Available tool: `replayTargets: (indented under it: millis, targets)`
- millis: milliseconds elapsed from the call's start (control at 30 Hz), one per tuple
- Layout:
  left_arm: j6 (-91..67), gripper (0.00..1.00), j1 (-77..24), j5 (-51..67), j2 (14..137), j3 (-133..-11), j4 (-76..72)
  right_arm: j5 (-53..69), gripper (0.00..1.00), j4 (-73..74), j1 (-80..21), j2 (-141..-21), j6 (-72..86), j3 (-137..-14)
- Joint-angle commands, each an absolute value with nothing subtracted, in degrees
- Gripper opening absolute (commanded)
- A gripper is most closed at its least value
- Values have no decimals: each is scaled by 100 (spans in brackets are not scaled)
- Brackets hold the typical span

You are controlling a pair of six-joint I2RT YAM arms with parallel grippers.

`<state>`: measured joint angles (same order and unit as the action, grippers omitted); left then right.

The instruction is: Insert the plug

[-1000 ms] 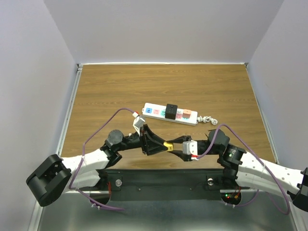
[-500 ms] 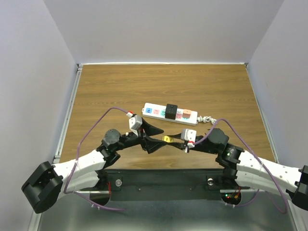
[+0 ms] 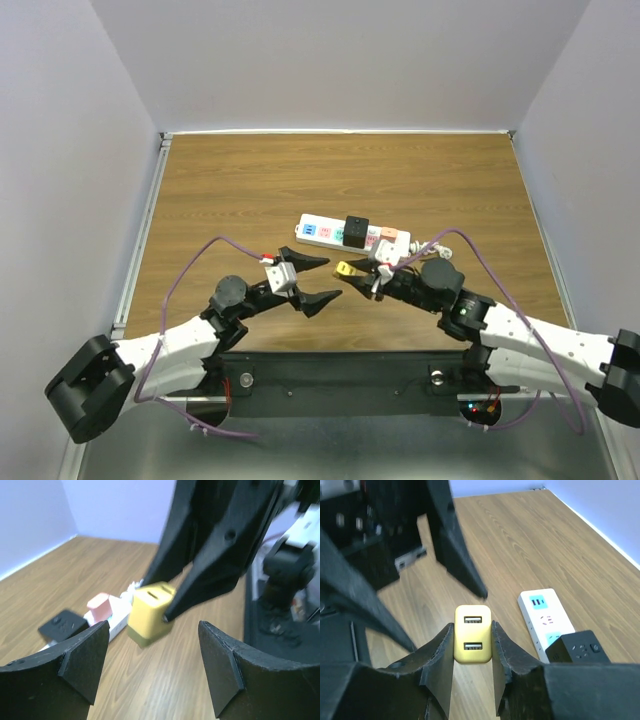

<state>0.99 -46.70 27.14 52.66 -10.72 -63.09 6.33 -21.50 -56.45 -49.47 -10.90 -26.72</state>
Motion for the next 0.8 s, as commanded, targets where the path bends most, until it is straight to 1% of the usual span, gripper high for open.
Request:
replayTargets:
  millis: [0,67,100,133,200,233,333,400,433,533,767]
  targets:
    - [651,82,-4483,2182,5755,-896,-7268,203,0,-2584,-5625,-5710,-1116,-3462]
    - [476,81,-4203,2074,5941,-870,-7600,280,1,-2558,-5503,-6019,-1142,-3699]
    - [396,81,-4088,2126,6020,-792,-7820,368,0,-2566,-5276,-6203,-1116,-3926]
    - [256,81,-3956,2414,6125,-687,-8353,500,0,-2566,-5126,-6544,-1047,-4077]
    - [124,81,-3588,2636,6187,-335,-8761,965,1,-2540,-4722,-6942,-1011,-4488]
    - [27,80,-3525,2489,6196,-282,-8937,1176,0,-2479,-4607,-7361,-1063,-4639]
    - [18,80,-3454,2137,6249,-263,-8895,1414,0,-2330,-4342,-7917,-1204,-5035]
    - [-175,80,-3402,1558,6284,-333,-8684,1678,0,-2215,-4193,-8392,-1327,-5422]
    - [-211,80,-3401,1025,6293,-351,-8588,1731,0,-2171,-4140,-8533,-1345,-5527]
    - [-316,80,-3340,240,6302,-343,-8394,2012,0,-2048,-3938,-8973,-1546,-5905]
    - [-343,80,-3313,123,6205,-255,-8411,2530,0,-1697,-3701,-9738,-2214,-6529]
